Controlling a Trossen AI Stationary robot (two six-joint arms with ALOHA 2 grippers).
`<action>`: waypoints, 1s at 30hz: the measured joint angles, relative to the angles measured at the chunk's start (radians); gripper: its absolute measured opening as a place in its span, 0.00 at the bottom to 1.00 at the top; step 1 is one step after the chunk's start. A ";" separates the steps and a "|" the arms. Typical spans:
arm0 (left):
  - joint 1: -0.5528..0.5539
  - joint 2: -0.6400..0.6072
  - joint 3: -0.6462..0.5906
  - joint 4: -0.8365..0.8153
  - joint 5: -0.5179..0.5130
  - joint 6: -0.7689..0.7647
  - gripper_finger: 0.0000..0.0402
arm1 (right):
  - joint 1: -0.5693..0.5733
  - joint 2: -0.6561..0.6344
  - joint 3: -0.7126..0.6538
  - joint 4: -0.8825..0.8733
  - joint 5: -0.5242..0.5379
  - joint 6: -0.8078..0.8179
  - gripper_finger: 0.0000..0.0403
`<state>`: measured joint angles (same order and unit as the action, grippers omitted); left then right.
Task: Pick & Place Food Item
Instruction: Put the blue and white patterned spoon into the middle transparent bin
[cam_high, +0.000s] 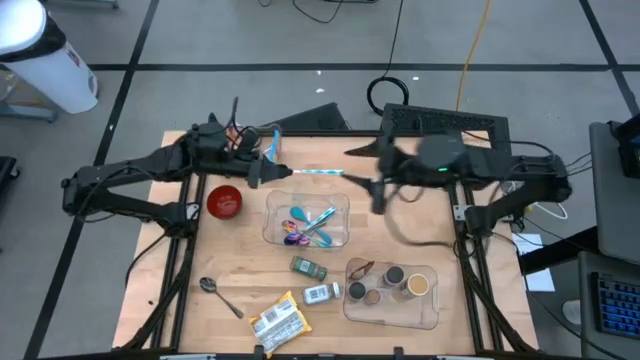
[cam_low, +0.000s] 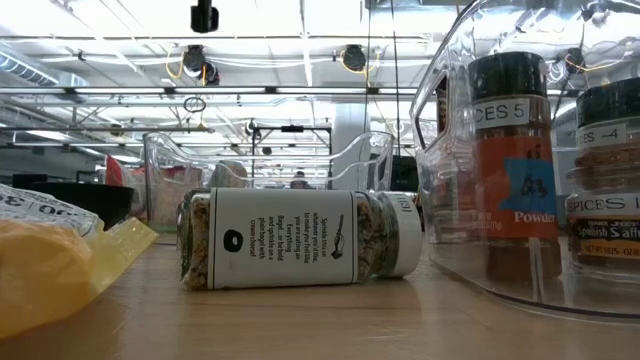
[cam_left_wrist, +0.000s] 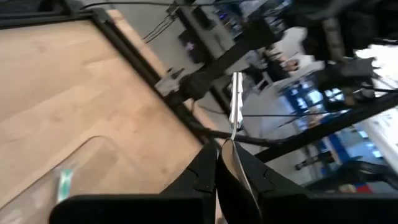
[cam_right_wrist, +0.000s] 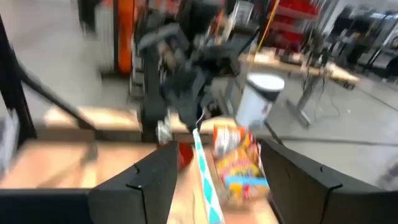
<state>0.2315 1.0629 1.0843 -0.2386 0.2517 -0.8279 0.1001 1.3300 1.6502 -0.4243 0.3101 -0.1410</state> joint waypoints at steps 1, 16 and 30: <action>-0.003 0.005 0.000 -0.012 -0.006 0.009 0.05 | 0.000 0.040 0.039 -0.031 0.001 -0.022 0.56; -0.006 0.026 0.000 -0.187 -0.084 0.051 0.05 | -0.007 0.394 0.210 -0.105 0.142 -0.159 0.55; -0.006 0.020 0.000 -0.209 -0.034 0.121 0.06 | -0.015 0.468 0.208 -0.173 0.250 -0.057 0.45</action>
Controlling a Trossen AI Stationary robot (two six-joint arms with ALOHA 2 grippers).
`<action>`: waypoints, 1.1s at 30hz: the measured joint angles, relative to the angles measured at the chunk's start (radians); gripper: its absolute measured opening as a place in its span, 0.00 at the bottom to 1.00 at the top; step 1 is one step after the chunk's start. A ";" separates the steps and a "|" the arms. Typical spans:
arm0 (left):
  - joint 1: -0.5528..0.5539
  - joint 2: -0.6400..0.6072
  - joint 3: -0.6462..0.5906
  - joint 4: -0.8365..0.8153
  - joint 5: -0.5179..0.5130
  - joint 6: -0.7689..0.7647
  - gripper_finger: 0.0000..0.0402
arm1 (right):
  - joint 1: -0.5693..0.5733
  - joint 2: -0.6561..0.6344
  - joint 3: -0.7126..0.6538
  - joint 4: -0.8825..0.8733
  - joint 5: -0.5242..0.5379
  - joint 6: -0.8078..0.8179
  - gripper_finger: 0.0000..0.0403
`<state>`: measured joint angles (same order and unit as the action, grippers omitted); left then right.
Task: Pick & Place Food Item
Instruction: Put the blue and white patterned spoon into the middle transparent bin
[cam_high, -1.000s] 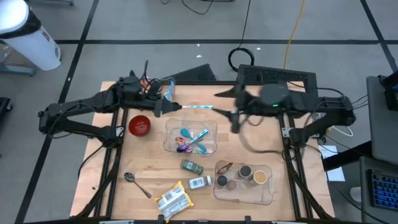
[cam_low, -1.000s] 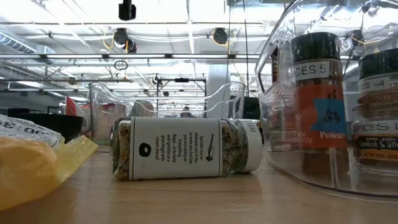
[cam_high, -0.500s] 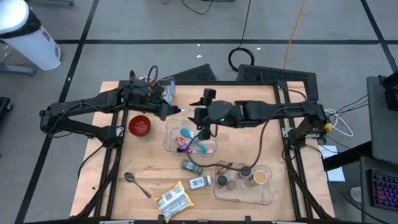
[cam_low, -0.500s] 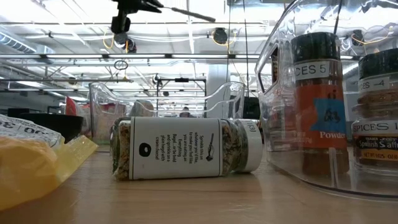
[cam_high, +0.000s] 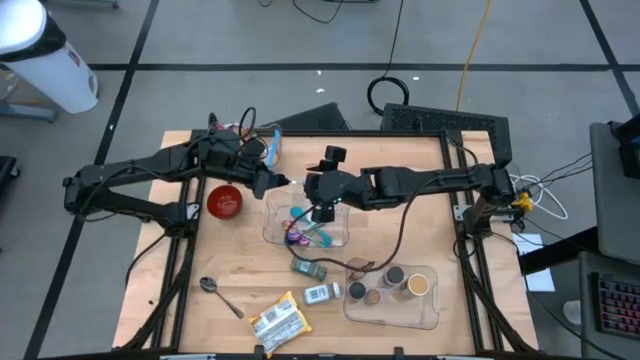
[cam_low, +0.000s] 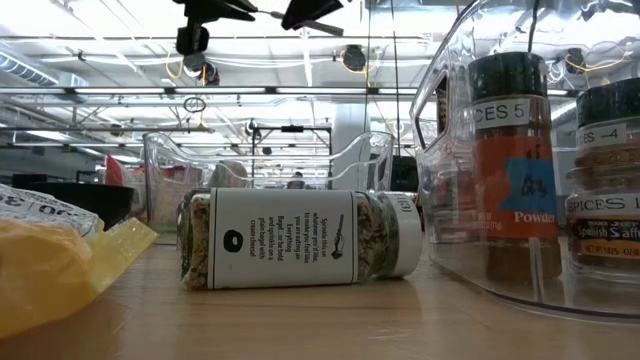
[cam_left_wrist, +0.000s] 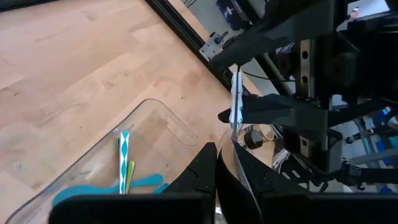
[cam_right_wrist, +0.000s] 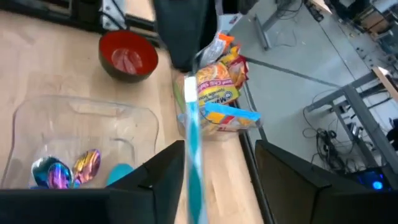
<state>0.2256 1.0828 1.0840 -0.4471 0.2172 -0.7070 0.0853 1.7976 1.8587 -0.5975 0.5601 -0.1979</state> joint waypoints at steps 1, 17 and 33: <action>0.000 0.000 0.000 0.000 -0.001 0.004 0.06 | 0.000 0.000 0.000 -0.001 0.010 0.018 0.43; 0.010 -0.001 0.001 -0.020 0.006 0.058 0.12 | 0.002 -0.002 -0.001 -0.005 -0.040 0.166 0.05; 0.166 0.000 0.000 0.239 0.354 0.146 0.41 | 0.000 -0.083 0.000 0.026 -0.071 0.266 0.03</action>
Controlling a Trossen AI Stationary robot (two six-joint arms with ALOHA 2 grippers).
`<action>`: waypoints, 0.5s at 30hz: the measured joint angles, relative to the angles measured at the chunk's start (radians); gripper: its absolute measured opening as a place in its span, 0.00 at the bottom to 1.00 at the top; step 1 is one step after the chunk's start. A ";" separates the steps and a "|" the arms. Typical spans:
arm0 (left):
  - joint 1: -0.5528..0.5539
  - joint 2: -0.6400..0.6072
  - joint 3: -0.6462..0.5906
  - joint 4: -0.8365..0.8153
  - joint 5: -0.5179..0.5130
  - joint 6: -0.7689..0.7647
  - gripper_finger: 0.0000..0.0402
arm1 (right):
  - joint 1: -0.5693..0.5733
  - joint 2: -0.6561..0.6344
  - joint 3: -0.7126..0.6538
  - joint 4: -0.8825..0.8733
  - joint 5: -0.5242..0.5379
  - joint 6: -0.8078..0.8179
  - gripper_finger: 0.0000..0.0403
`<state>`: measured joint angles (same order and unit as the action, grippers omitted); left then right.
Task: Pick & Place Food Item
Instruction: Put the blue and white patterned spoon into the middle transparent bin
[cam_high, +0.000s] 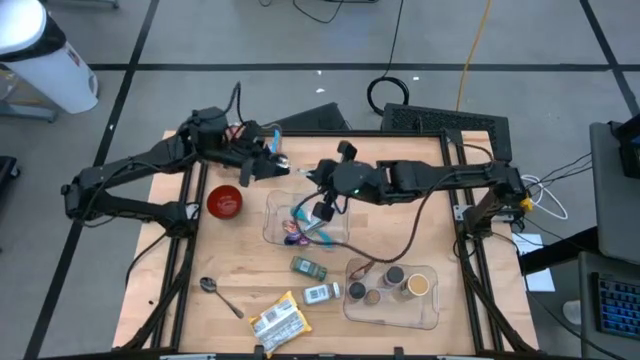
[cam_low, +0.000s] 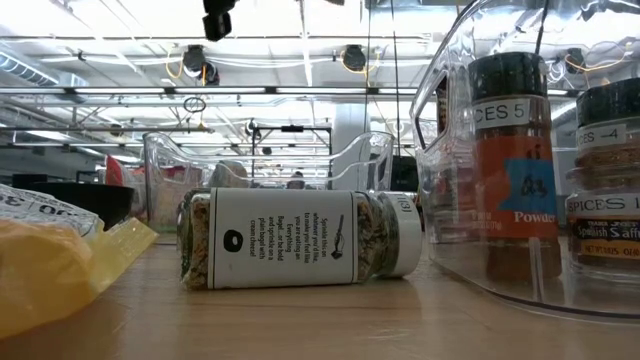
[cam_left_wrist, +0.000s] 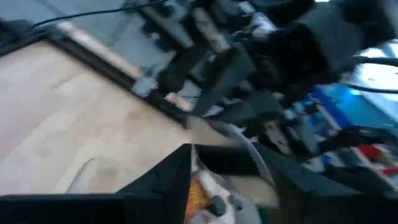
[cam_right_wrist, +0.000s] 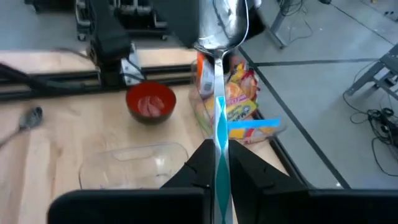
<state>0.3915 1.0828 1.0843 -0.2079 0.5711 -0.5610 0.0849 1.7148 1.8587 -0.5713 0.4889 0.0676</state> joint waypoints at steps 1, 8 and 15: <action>0.005 0.000 0.000 0.024 0.025 -0.007 0.44 | 0.000 -0.008 0.000 -0.007 -0.001 0.005 0.03; 0.075 -0.019 -0.001 0.152 0.119 -0.025 0.56 | 0.000 -0.027 0.001 -0.034 -0.139 0.060 0.03; 0.197 -0.148 -0.001 0.165 0.134 0.013 0.57 | 0.002 -0.015 0.000 -0.056 -0.269 0.122 0.03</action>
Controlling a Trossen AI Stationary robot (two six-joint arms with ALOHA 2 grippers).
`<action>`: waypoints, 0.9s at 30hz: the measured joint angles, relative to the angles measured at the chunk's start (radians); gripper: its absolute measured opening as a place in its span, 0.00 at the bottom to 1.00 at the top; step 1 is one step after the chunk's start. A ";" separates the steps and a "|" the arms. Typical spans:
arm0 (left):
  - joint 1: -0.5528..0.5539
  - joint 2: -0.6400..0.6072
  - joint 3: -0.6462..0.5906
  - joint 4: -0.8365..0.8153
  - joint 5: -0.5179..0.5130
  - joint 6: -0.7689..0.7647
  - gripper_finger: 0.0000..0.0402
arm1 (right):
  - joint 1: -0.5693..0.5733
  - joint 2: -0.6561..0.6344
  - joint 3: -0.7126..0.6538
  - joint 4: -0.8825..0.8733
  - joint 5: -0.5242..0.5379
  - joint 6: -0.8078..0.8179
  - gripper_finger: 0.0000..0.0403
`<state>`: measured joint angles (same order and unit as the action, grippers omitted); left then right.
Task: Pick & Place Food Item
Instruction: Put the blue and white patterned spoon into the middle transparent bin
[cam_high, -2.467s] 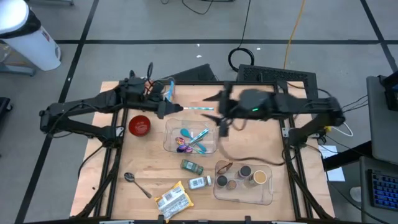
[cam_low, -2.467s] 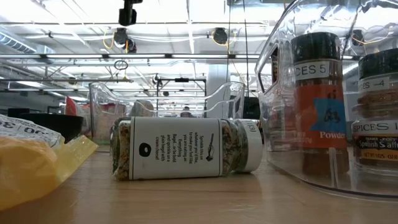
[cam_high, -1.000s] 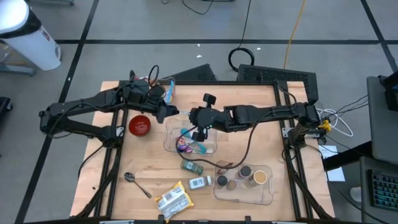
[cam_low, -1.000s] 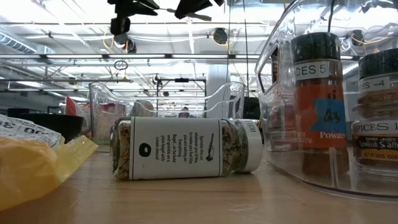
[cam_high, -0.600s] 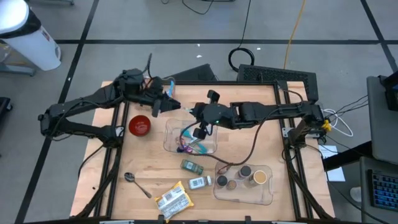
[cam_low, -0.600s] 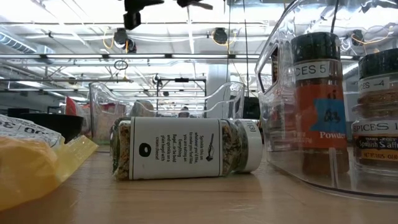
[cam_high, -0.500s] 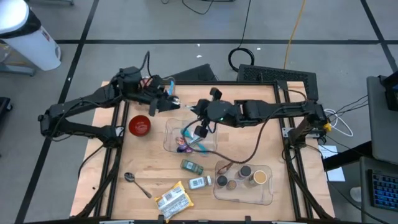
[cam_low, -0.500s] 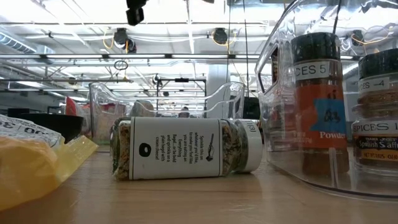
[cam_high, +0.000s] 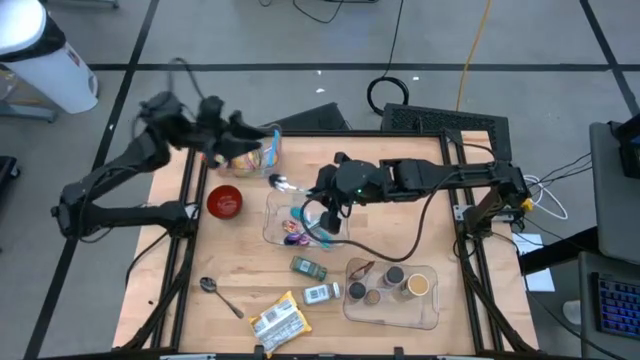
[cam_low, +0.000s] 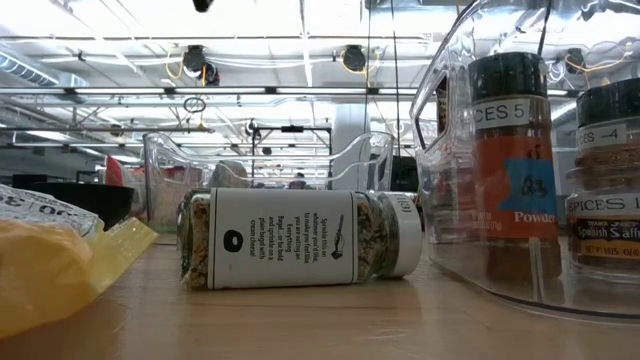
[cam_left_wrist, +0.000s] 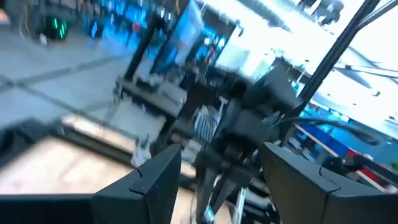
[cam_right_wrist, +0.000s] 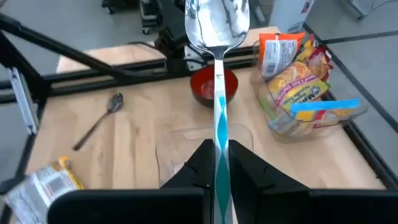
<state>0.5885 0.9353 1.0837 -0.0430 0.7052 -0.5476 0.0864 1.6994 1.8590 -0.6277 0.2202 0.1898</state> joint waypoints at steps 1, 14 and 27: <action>0.016 -0.024 0.000 0.001 0.007 0.000 0.57 | 0.000 0.002 0.000 0.007 -0.012 0.010 0.03; 0.092 -0.267 0.000 -0.014 0.032 0.049 0.57 | -0.003 0.154 -0.001 0.004 -0.172 0.037 0.03; 0.092 -0.308 0.001 -0.191 0.032 0.050 0.57 | -0.054 0.338 0.001 0.008 -0.277 0.062 0.03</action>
<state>0.6804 0.6270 1.0843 -0.2339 0.7368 -0.4980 0.0322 2.0376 1.8595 -0.6197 -0.0566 0.2515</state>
